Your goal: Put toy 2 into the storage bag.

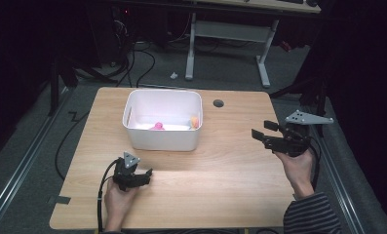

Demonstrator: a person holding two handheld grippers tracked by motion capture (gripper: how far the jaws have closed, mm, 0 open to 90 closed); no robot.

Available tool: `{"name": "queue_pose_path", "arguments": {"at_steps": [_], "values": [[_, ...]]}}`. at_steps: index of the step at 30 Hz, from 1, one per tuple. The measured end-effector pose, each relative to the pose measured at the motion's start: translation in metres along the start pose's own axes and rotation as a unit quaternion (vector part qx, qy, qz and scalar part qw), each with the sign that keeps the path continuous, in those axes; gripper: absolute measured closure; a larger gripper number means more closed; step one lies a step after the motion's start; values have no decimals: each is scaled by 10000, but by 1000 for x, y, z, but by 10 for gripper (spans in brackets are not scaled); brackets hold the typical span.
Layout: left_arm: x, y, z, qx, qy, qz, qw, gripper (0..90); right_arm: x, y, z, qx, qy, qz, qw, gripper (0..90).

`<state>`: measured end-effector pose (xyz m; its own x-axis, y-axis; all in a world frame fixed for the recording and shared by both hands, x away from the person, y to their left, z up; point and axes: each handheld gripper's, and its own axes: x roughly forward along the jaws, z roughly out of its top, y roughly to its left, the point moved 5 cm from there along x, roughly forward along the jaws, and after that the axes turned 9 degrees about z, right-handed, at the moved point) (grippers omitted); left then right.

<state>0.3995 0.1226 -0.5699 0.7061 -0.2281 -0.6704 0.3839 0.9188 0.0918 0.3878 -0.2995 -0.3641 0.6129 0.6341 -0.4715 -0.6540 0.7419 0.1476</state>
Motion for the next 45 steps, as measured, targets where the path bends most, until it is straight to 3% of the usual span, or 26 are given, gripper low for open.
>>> {"name": "queue_pose_path", "arguments": {"at_steps": [7, 13, 24, 45], "values": [[0, 0, 0, -13, -3, -1, 10000, 224, -5, -3, -14, 101, -5, -52, 9999, 366], [0, 0, 0, -11, -2, 0, 10000, 224, -8, 3, -17, 2, -67, -98, 9999, 368], [0, 0, 0, -15, -4, 1, 10000, 221, -6, 0, -41, 303, -85, -18, 9995, 369], [0, 0, 0, -8, -2, 7, 10000, 218, 26, -5, -84, 766, 72, 139, 9969, 369]]}}
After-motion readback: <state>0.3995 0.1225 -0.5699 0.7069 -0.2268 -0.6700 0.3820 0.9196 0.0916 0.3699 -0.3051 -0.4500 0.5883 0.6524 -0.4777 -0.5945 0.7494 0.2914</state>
